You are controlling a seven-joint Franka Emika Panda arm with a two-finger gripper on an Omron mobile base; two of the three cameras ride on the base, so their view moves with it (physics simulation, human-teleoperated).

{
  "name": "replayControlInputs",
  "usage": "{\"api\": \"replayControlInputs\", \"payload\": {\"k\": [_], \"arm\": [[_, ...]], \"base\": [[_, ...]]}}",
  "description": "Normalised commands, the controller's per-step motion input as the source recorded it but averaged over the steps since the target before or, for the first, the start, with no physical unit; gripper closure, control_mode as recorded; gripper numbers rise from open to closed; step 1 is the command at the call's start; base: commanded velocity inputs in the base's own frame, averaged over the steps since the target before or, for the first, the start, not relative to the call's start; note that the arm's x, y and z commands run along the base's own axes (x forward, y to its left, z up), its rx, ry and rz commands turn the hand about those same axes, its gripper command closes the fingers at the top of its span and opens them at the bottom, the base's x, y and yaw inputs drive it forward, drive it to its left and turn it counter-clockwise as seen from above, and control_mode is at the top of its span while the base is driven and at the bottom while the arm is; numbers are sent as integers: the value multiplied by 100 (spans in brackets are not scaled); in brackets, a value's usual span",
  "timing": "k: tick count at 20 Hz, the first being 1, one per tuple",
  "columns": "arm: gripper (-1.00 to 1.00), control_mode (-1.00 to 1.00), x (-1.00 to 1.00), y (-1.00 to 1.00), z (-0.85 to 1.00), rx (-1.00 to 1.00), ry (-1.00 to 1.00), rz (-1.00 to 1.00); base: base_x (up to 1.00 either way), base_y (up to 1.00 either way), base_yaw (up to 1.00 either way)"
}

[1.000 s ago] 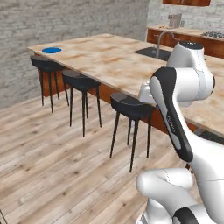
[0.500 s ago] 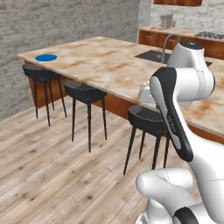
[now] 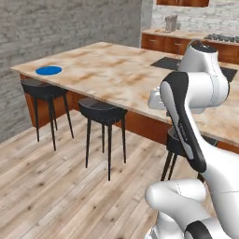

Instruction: Take the fork and place it on the left side of the plate. Then take the spoon and place it on the right side of the plate. Make sure they're directly next to the plate.

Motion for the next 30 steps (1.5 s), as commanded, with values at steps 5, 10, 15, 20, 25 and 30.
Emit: {"api": "replayControlInputs", "payload": {"k": [5, 10, 15, 20, 25, 30], "arm": [[100, 100, 0, 0, 0, 0, 0, 0], [100, 100, 0, 0, 0, 0, 0, 0], [100, 100, 0, 0, 0, 0, 0, 0], [100, 100, 0, 0, 0, 0, 0, 0], [100, 100, 0, 0, 0, 0, 0, 0], [100, 100, 0, 0, 0, 0, 0, 0]], "base": [[100, 100, -23], [100, 100, -21], [100, 100, -18], [100, 100, -17], [100, 100, -16], [100, 100, -17]]}}
